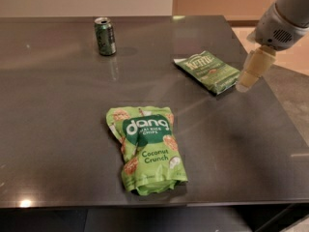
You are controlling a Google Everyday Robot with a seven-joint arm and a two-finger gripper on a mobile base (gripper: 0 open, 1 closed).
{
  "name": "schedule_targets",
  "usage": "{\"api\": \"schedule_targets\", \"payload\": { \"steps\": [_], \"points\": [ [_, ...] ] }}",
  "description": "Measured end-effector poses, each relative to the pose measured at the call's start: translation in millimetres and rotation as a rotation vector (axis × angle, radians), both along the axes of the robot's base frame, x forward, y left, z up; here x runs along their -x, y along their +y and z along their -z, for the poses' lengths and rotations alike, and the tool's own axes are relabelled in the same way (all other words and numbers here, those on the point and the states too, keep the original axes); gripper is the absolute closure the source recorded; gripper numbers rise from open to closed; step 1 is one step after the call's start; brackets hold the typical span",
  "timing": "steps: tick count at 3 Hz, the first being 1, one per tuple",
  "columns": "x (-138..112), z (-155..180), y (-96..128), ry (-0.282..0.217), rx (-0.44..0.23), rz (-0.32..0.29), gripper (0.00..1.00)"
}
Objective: Move green jalapeno chip bag near green rice chip bag
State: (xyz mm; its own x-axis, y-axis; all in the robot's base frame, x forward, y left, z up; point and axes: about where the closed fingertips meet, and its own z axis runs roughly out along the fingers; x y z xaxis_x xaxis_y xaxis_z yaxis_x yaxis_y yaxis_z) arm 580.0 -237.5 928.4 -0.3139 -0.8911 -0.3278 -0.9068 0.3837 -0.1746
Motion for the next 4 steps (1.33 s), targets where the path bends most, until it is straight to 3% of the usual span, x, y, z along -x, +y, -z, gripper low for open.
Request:
{"api": "schedule_targets", "payload": {
  "steps": [2,4],
  "points": [
    [-42,44,-15,0.052,0.010,-0.051,0.00],
    [-71,75,-21,0.091,-0.005,-0.043,0.00]
  ]
}}
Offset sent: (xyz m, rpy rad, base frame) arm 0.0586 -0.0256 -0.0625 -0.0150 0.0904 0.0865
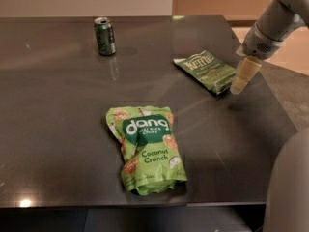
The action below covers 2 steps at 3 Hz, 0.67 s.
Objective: Move green jalapeno chip bag near green rice chip bag
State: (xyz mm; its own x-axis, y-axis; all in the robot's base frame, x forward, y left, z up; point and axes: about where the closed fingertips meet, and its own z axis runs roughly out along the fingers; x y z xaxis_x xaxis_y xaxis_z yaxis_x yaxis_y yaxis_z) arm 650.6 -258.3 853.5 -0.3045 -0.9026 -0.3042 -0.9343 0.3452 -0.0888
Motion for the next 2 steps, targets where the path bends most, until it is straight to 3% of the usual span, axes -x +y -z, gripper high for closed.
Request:
{"api": "schedule_targets", "payload": {
  "steps": [1,2],
  "points": [
    [-10,12,-1,0.020,-0.004,0.011,0.00],
    [-16,22,1,0.047,-0.015,0.004,0.19]
  ]
}}
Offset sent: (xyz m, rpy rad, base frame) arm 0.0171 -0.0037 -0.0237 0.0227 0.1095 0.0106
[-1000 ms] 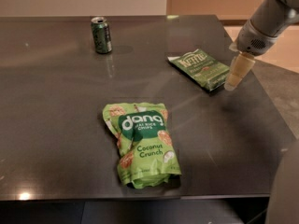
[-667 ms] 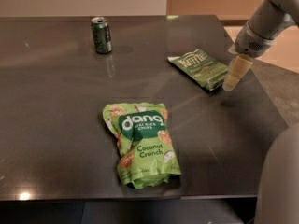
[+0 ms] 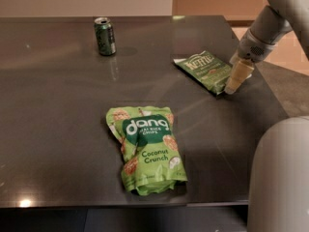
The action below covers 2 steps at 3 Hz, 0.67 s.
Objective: Move green jalapeno chip bag near green rice chip bag
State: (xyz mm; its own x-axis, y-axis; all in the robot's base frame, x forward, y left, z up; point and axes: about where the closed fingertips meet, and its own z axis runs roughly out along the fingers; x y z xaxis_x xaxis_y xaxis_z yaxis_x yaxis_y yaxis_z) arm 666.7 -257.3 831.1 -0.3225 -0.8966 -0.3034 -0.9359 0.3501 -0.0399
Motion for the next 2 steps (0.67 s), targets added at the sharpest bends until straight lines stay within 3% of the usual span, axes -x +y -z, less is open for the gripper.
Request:
{"api": "schedule_targets", "payload": {
  "steps": [2],
  "points": [
    [-7.2,-9.4,7.2,-0.008,-0.027,-0.006,0.65]
  ]
}}
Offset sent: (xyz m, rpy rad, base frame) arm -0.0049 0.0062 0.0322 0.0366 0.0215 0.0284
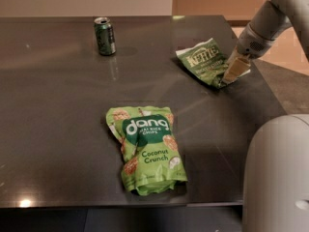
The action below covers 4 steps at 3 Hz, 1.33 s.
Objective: Move green jalapeno chip bag near green rice chip bag
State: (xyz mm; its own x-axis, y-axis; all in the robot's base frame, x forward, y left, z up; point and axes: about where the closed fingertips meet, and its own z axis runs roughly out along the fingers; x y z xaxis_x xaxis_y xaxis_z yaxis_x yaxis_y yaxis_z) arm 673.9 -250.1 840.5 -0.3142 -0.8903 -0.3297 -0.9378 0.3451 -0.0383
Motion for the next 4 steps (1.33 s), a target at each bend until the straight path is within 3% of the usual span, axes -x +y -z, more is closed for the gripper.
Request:
{"api": "schedule_targets", "payload": {
  "steps": [1,2,4],
  "points": [
    [9,-17,7,-0.017,-0.013,-0.021,0.88],
    [31,-36,29,-0.008,-0.050,-0.055,1.00],
    [109,-64,97,0.049,-0.109,-0.203,1.00]
  ]
}}
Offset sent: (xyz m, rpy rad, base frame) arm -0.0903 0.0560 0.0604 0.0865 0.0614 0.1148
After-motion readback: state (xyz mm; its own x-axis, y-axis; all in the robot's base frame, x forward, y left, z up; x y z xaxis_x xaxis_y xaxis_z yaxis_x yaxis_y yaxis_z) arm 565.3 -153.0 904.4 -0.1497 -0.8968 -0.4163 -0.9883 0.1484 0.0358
